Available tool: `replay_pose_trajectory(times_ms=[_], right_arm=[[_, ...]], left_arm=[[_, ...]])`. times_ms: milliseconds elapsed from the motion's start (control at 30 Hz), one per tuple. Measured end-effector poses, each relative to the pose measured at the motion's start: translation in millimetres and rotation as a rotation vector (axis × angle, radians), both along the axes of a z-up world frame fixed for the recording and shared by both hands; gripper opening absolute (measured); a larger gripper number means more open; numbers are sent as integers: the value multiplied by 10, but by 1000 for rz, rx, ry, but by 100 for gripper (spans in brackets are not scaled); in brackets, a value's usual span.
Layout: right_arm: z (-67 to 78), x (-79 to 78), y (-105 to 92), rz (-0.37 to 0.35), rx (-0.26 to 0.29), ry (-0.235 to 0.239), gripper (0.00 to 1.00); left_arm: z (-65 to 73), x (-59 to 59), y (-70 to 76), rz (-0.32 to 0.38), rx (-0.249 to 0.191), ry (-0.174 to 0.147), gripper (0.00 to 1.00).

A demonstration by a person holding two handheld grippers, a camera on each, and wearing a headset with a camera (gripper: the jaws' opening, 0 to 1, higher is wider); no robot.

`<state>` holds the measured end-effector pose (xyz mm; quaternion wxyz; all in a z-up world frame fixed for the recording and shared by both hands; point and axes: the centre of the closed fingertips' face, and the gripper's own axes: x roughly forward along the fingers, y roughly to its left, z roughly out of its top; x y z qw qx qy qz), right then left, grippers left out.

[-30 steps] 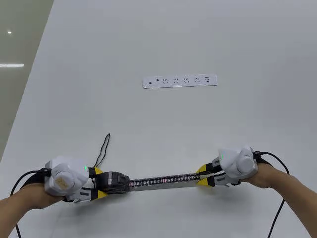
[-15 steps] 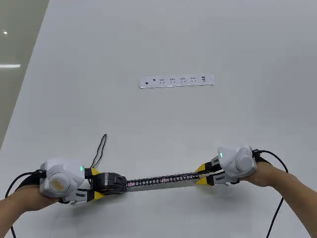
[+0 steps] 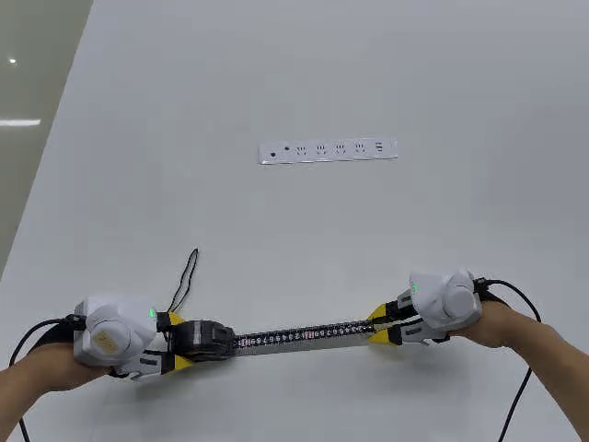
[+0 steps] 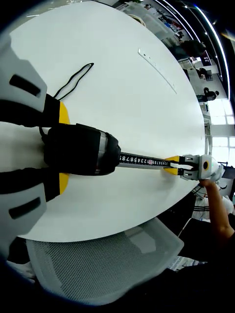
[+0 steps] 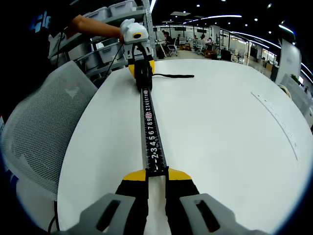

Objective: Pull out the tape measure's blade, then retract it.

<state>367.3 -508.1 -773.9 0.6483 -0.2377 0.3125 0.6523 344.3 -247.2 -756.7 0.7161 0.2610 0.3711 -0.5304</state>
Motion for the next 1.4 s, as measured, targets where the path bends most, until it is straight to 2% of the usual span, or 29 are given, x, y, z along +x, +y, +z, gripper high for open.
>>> replay_pose_trajectory(times_ms=[1100, 1333, 1400], right_arm=[[-33, 7, -226, -20, -22, 8, 10], [-71, 5, -224, -16, -36, 3, 10], [-69, 22, -232, -9, -50, -16, 11]], left_arm=[[-5, 3, -2, -3, 8, 0, 28], [-4, 7, -13, 1, 5, 0, 28], [-5, 12, -12, 3, 3, 1, 28]])
